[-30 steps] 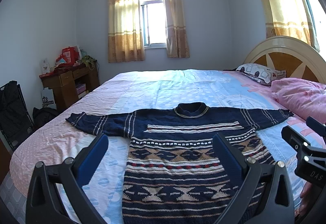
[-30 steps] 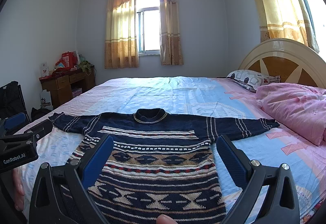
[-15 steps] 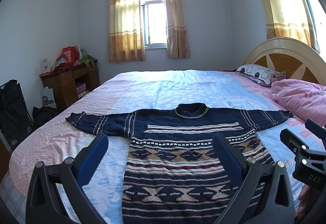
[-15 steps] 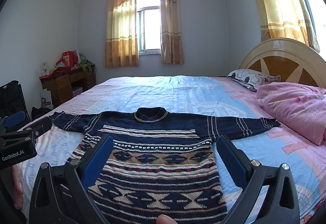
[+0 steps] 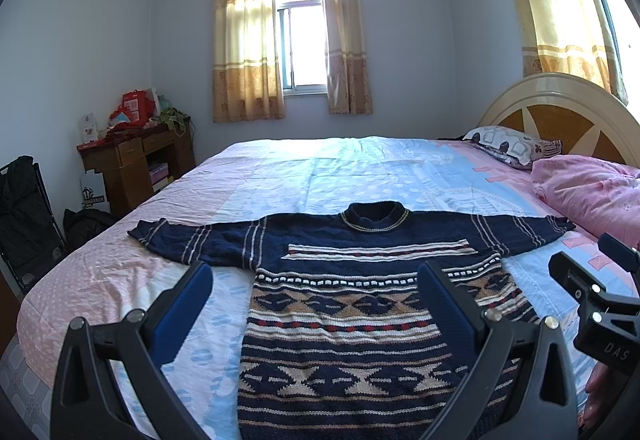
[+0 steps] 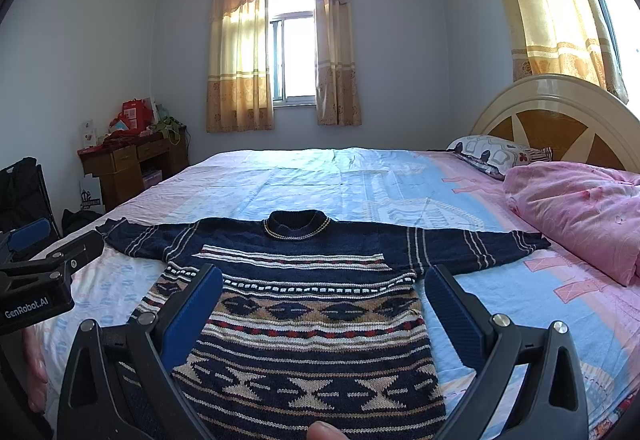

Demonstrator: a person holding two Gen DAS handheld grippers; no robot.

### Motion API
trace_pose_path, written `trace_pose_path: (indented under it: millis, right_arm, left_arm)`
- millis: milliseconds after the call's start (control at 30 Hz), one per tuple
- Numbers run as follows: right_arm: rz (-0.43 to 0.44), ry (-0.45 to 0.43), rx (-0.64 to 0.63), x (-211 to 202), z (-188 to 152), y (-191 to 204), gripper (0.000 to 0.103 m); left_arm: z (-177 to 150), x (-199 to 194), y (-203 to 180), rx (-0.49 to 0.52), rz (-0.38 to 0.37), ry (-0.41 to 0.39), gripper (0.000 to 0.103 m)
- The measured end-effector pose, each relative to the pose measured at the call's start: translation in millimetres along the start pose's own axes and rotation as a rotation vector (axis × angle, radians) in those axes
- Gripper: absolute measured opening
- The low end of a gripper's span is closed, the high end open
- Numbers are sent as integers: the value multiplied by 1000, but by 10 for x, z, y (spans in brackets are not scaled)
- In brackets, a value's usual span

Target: Fold small clothes

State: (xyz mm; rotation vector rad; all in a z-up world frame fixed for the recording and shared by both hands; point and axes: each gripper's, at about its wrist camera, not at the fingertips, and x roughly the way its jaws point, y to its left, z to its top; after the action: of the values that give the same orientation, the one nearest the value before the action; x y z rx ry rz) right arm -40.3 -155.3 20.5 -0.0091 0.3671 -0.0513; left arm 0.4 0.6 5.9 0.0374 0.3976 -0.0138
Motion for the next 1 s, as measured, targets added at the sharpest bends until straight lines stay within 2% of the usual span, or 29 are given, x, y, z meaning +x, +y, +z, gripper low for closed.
trace_pose_path:
  millis: [1000]
  right_arm:
    - [0,5,1,24,-47,28,101]
  left_arm:
    - [-24,10,-9,-1,-2,4,103]
